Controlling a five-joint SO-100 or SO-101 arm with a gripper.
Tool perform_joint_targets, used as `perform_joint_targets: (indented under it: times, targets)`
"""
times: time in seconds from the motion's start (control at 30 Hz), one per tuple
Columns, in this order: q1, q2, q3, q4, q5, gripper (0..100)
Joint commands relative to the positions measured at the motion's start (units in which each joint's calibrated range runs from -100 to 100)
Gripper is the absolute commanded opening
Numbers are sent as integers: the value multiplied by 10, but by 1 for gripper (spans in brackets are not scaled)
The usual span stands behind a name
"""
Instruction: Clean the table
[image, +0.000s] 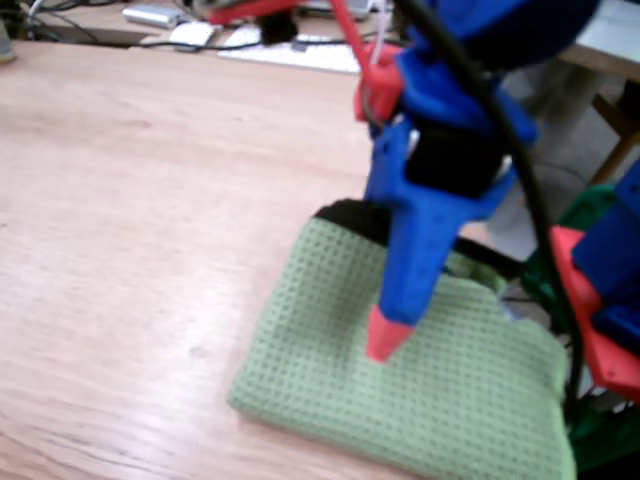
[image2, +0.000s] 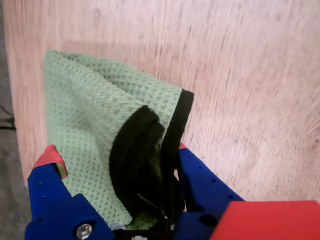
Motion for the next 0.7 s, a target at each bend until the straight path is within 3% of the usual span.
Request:
perform_joint_targets:
  times: [0.0, 0.2, 0.3, 0.37, 0.43, 0.47, 0.67]
  targets:
    - [10, -58, -14, 3, 0, 43]
    - [8, -148, -6, 4, 0, 43]
    - [10, -318, -12, 4, -1, 41]
    - [-9, -477, -4, 48, -2, 29]
    - [-6, -500, -4, 115, -6, 6]
    - [-4, -504, -3, 141, -7, 0]
    - [8, -525, 140, 176, -7, 2]
